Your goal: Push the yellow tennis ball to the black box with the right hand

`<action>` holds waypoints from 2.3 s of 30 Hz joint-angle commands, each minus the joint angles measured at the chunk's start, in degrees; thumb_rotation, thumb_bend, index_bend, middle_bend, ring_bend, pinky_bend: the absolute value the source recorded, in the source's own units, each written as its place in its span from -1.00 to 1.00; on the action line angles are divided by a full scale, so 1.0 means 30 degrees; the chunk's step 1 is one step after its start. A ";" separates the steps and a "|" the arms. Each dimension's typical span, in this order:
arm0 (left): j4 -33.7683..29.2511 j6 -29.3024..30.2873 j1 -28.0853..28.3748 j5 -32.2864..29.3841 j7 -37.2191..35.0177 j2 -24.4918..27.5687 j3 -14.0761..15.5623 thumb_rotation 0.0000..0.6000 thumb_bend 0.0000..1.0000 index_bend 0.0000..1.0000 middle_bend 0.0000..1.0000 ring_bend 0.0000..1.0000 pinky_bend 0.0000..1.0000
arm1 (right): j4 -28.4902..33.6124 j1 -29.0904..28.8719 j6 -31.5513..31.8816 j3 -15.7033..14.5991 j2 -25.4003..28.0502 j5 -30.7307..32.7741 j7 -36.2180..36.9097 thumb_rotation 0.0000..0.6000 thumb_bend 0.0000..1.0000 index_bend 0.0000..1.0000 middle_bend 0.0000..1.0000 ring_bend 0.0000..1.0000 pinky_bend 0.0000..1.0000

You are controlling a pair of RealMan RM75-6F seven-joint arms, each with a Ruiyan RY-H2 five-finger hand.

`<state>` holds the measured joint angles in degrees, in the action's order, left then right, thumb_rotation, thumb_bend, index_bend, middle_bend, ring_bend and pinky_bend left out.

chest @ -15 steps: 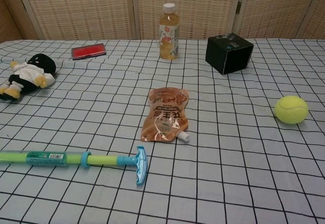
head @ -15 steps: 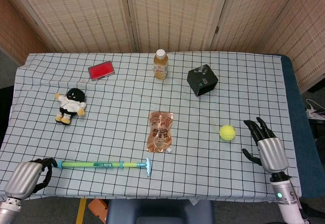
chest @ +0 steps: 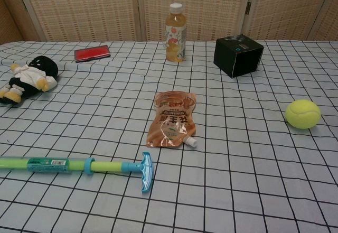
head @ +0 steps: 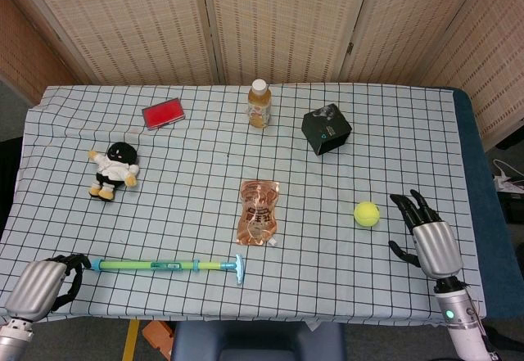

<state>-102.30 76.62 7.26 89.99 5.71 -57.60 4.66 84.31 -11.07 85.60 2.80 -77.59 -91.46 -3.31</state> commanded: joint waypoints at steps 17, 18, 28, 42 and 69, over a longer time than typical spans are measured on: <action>-0.0079 0.0173 -0.0062 0.0133 -0.0046 0.0050 0.0006 1.00 0.17 -0.12 -0.01 0.00 0.21 | -0.0364 0.0035 0.0728 0.0323 -0.0827 -0.0464 -0.1124 1.00 0.99 0.44 0.22 0.08 0.49; -0.0086 0.0176 -0.0062 0.0144 -0.0061 0.0054 0.0007 1.00 0.17 -0.12 -0.01 0.00 0.21 | -0.0265 0.0023 0.0644 0.0334 -0.0836 -0.0402 -0.1392 1.00 1.00 0.62 0.38 0.22 0.60; -0.0070 0.0187 -0.0051 0.0246 -0.0260 0.0124 0.0029 1.00 0.17 -0.12 -0.01 0.00 0.21 | 0.0929 -0.0534 -0.2440 0.0578 -0.1450 0.2350 -0.4667 1.00 1.00 0.99 0.85 0.53 1.00; -0.0069 0.0109 -0.0022 0.0266 -0.0284 0.0134 0.0049 1.00 0.17 -0.12 -0.01 0.00 0.21 | -0.2176 -0.1223 -0.4236 0.0463 -0.3778 0.3267 -0.2637 1.00 1.00 0.99 0.85 0.54 1.00; -0.0103 0.0222 -0.0066 0.0314 -0.0382 0.0199 0.0040 1.00 0.17 -0.12 -0.01 0.00 0.21 | -0.5039 -0.1622 -0.5303 0.0401 -0.5035 0.3769 -0.1552 1.00 1.00 0.99 0.85 0.54 1.00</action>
<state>-102.65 77.23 7.08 90.97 4.47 -56.96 4.83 69.74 -15.67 70.02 3.82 -92.47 -80.25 -8.37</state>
